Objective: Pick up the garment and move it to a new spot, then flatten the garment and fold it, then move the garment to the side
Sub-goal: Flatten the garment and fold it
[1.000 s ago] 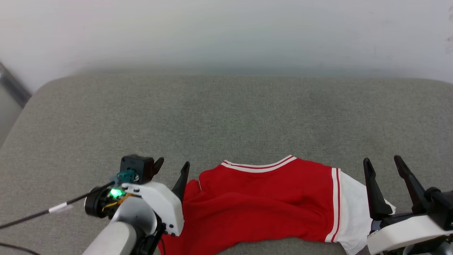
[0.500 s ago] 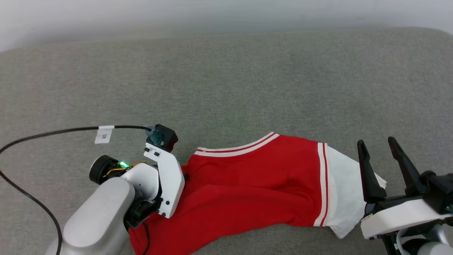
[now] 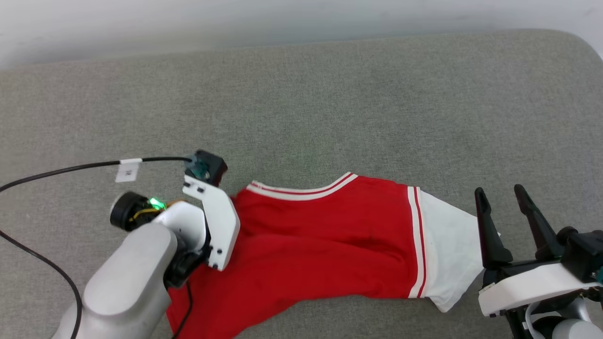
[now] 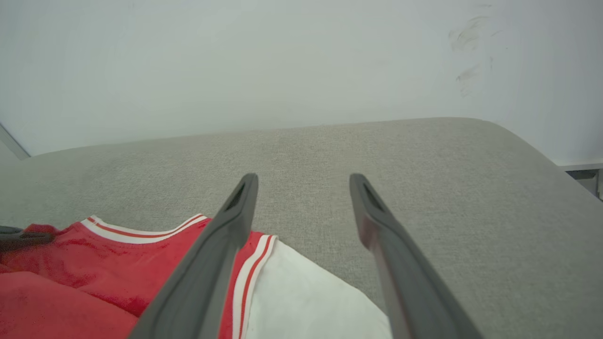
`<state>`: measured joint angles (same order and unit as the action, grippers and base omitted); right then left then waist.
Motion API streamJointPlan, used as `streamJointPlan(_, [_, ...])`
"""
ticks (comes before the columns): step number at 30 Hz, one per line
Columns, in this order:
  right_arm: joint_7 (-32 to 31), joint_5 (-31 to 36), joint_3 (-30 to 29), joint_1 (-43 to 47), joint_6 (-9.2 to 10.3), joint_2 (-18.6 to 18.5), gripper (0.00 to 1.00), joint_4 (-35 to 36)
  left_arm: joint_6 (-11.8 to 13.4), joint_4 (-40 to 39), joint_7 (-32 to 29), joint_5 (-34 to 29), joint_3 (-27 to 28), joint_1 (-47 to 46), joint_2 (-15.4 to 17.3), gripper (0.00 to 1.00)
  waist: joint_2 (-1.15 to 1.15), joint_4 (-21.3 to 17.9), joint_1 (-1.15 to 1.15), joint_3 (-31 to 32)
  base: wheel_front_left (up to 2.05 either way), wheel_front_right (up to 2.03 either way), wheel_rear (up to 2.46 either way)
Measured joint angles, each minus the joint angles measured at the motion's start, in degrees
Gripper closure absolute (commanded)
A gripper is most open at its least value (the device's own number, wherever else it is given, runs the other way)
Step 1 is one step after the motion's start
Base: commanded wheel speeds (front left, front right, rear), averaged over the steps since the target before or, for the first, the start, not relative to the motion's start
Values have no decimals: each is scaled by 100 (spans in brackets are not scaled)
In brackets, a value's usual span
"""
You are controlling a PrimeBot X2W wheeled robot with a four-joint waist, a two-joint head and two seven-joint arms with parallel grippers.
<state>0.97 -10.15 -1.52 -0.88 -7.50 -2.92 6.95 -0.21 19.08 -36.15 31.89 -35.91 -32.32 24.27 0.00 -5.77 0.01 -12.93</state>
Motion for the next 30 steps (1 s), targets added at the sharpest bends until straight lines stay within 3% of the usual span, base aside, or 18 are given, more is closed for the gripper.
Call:
streamJointPlan(9, [-42,-32,76,-39,0,0,0,9,587,211,1689,-478,478,-572,-186,100,0,-54,0,64,0,0,0])
streamJointPlan(12, [-41,-42,46,-42,0,0,0,29,634,582,1760,-376,579,-638,-257,100,0,-90,0,-20,0,0,0])
streamJointPlan(14, [-23,-55,58,-55,0,0,0,16,510,1091,1577,-132,592,-637,-403,100,0,-128,0,-102,0,0,0])
streamJointPlan(15, [-15,-66,62,-58,0,0,0,10,461,1233,1525,-46,600,-637,-464,79,0,-141,0,-123,0,0,0])
streamJointPlan(16, [-3,-73,68,-66,0,0,0,-2,411,1394,1467,35,603,-637,-516,52,0,-152,0,-140,0,0,0])
streamJointPlan(17, [-1,-86,67,-81,0,0,0,-14,376,1513,1477,68,595,-633,-552,0,0,-163,0,-154,0,0,0])
streamJointPlan(30, [24,13,14,-29,0,0,0,-25,480,1770,3040,165,854,-208,-803,0,0,18,0,268,0,0,0])
